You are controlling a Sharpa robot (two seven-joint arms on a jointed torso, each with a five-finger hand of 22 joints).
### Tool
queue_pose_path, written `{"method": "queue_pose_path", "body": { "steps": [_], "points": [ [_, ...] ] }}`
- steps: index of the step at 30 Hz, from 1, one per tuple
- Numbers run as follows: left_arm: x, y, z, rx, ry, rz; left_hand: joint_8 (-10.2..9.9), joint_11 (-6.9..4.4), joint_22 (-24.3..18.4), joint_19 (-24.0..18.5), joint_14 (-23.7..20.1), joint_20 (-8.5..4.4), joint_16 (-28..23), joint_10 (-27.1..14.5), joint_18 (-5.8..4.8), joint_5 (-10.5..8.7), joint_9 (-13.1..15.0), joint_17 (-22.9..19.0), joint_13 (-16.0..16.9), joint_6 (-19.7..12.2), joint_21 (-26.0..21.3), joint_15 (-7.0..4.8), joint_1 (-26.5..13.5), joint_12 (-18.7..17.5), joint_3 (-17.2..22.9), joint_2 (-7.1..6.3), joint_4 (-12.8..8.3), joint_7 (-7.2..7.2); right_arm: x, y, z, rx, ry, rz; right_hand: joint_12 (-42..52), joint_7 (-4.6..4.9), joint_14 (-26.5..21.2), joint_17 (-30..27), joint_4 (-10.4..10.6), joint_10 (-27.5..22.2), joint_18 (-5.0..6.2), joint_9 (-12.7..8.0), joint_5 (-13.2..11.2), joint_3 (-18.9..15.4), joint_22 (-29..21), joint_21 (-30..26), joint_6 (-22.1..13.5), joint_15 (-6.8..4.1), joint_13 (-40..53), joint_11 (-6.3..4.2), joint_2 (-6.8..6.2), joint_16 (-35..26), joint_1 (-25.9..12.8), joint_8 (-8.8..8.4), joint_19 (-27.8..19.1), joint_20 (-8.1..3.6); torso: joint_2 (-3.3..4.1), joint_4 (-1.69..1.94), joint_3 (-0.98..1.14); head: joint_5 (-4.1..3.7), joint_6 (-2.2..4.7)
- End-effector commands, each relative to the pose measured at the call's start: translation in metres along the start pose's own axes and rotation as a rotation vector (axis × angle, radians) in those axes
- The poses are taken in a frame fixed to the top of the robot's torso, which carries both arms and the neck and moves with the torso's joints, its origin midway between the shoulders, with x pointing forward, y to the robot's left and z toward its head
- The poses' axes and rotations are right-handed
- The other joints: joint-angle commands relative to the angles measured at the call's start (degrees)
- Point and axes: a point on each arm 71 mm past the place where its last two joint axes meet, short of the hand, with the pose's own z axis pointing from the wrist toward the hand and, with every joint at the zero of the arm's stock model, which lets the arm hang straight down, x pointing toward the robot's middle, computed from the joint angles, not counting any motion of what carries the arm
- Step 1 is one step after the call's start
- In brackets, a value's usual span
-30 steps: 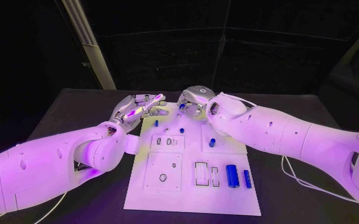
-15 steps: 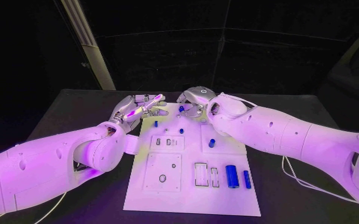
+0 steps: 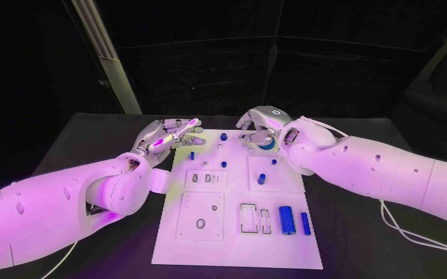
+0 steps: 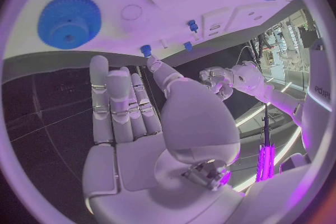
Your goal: Assemble the parts on the task board
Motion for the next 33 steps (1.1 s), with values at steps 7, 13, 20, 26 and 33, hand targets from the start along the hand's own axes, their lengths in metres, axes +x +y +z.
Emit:
{"method": "queue_pose_path", "body": {
  "steps": [7, 13, 20, 26, 33],
  "points": [
    [-0.001, -0.002, -0.001, -0.002, 0.012, -0.005, -0.4, -0.03, -0.1, 0.3, 0.0, 0.14, -0.4, -0.3, 0.84, -0.27, 0.0, 0.1, -0.1, -0.2, -0.4, 0.28, 0.6, -0.1, 0.0, 0.46, -0.5, -0.02, -0.014, -0.039, -0.028, 0.195, 0.135, 0.121, 13.7, -3.22, 4.2, 20.4, 5.7, 14.2, -2.55, -0.3, 8.1, -8.2, 17.8, 10.4, 1.2, -3.23, 10.2, -4.10, -4.96, 13.4, -4.2, -0.07, 11.1, -3.32, -0.25, -1.57, 0.24, 0.23, 0.14],
    [0.002, -0.001, 0.002, -0.005, 0.025, -0.010, -0.3, -0.06, -0.2, 0.3, 0.0, 0.14, -0.5, -0.2, 0.85, -0.26, 0.0, 0.2, 0.0, -0.1, -0.4, 0.27, 0.8, -0.1, 0.1, 0.64, -0.7, -0.05, -0.013, -0.052, -0.032, 0.263, 0.191, 0.043, 33.4, -2.90, 5.1, 33.2, 11.9, 11.0, -4.33, -0.4, 8.3, -17.0, 28.7, 16.7, -0.4, -2.77, 32.1, -3.49, -3.80, 21.2, 0.0, -0.40, 15.8, -2.93, -0.21, -1.55, 0.24, -0.11, 0.15],
    [0.003, 0.002, 0.004, -0.013, 0.029, -0.010, -0.3, -0.11, -0.3, 0.4, 0.1, 0.13, -0.6, -0.1, 0.87, -0.24, 0.0, 0.3, 0.0, 0.0, -0.5, 0.23, 1.3, 0.0, 0.3, 0.91, -1.1, -0.10, -0.007, -0.055, -0.026, 0.280, 0.224, 0.015, 42.0, -2.01, 5.2, 35.3, 16.5, 9.8, -4.53, -0.4, 8.6, -20.6, 30.4, 17.8, -2.3, -2.05, 42.8, -2.96, -3.47, 22.3, 3.8, -0.69, 15.9, -2.20, -0.12, -1.27, 0.25, 0.54, 0.25],
    [0.002, 0.004, 0.004, -0.019, 0.027, -0.007, -0.3, -0.11, -0.4, 0.4, 0.1, 0.12, -0.7, -0.1, 0.87, -0.25, 0.0, 0.3, 0.0, 0.0, -0.6, 0.23, 1.4, 0.0, 0.3, 0.96, -1.2, -0.10, -0.004, -0.055, -0.020, 0.283, 0.233, 0.010, 47.4, -1.94, 5.5, 37.3, 18.1, 11.2, -4.82, -0.3, 8.6, -21.3, 32.3, 18.7, -2.4, -1.92, 48.8, -2.83, -2.90, 23.3, 5.3, -0.42, 16.6, -2.02, -0.05, -1.25, 0.31, 0.42, 0.13],
    [0.002, 0.005, 0.005, -0.020, 0.029, -0.007, -0.3, -0.11, -0.4, 0.4, 0.1, 0.12, -0.7, -0.1, 0.87, -0.25, 0.0, 0.3, 0.0, 0.0, -0.6, 0.23, 1.4, 0.0, 0.3, 0.96, -1.2, -0.10, -0.002, -0.054, -0.015, 0.280, 0.228, 0.009, 53.7, -2.07, 6.0, 40.2, 18.3, 13.6, -5.01, -0.3, 9.8, -21.6, 33.4, 19.4, -1.7, -1.95, 55.7, -2.92, -2.15, 24.8, 6.6, 0.09, 17.1, -2.02, -0.05, -1.35, 0.33, 0.43, -0.07]
  ]
}}
